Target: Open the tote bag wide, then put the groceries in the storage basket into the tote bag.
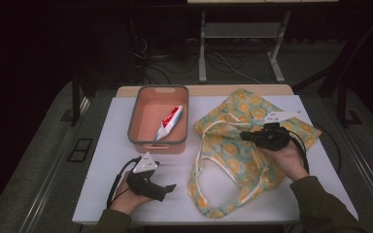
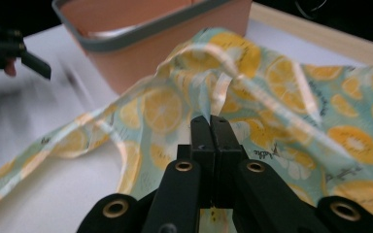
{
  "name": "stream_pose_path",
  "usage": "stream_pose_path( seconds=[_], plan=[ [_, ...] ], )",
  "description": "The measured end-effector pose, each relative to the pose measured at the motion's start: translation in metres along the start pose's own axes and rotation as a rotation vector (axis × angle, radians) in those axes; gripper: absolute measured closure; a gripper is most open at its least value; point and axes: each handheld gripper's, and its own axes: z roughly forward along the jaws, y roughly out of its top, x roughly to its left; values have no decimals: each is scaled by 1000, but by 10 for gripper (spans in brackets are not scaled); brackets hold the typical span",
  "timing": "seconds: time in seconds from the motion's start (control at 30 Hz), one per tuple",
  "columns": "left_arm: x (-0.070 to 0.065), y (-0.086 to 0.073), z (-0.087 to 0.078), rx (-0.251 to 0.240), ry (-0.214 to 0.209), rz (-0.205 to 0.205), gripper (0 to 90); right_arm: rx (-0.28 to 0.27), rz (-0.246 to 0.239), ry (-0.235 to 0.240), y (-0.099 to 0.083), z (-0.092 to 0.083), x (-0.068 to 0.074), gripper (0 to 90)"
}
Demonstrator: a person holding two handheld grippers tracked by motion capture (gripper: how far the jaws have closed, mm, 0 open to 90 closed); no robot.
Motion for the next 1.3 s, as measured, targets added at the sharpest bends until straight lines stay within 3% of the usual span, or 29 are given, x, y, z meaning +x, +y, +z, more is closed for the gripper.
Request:
stream_pose_path(
  seconds=[0.33, 0.93, 1.3],
  plan=[
    [-1, -1, 0, 9, -9, 4, 6, -83, 64, -9, 14, -3, -21, 897],
    [1, 0, -4, 13, -19, 10, 7, -65, 70, -8, 7, -1, -24, 896],
    [1, 19, -19, -25, -101, 7, 0, -65, 75, 2, 5, -1, -24, 896]
  ],
)
